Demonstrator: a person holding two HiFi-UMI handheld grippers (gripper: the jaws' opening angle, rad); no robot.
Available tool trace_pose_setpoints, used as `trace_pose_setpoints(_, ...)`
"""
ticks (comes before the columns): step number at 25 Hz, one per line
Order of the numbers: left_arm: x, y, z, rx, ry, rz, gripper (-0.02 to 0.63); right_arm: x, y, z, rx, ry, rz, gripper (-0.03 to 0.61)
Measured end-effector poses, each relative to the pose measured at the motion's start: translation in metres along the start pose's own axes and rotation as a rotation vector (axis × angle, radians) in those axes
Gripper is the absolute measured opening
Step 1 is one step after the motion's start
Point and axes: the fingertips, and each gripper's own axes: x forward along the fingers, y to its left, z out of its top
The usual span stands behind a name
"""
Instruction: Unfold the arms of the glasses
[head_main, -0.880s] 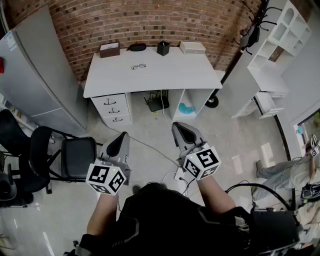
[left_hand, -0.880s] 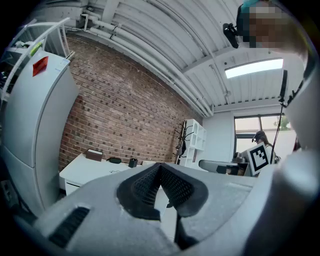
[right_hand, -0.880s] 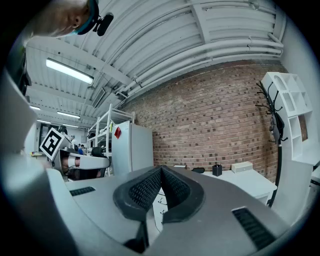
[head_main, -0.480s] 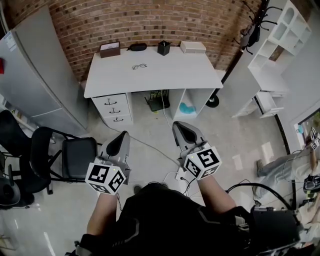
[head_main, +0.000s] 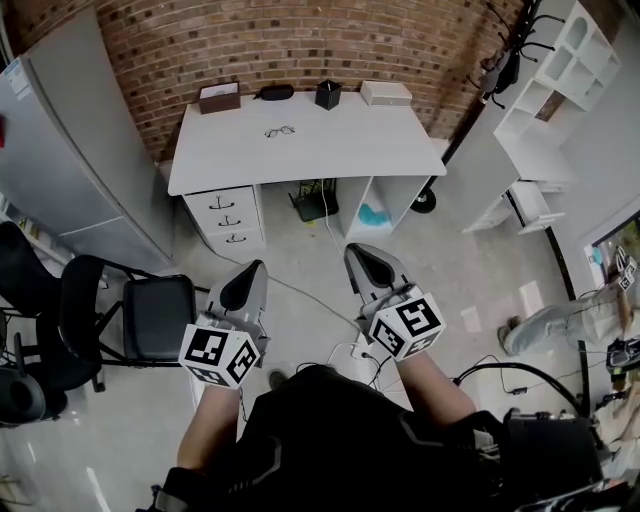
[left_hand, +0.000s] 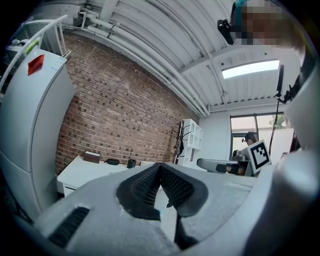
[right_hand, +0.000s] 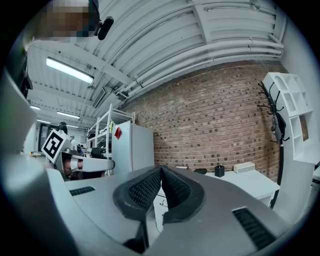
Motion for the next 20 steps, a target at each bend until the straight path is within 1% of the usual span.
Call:
trace_pose_setpoints(3, -0.005, 0.010, -0.003, -0.007, -0.009, 0.010, 0.006, 0.006, 0.007, -0.005, -0.014, 0.011, -0.005, 0.008)
trace_pose_setpoints(7, -0.009, 0.023, -0.006, -0.013, -0.005, -0.002, 0.006, 0.015, 0.022, -0.012, -0.025, 0.018, 0.000, 0.008)
trace_pose_setpoints(13, -0.013, 0.038, -0.002, -0.011, 0.006, -0.035, 0.006, 0.027, 0.031, -0.010, -0.043, 0.018, -0.029, 0.008)
trace_pose_setpoints(20, -0.026, 0.055, -0.005, -0.026, 0.011, -0.048, 0.006, 0.031, 0.039, -0.014, -0.039, 0.024, -0.059, 0.009)
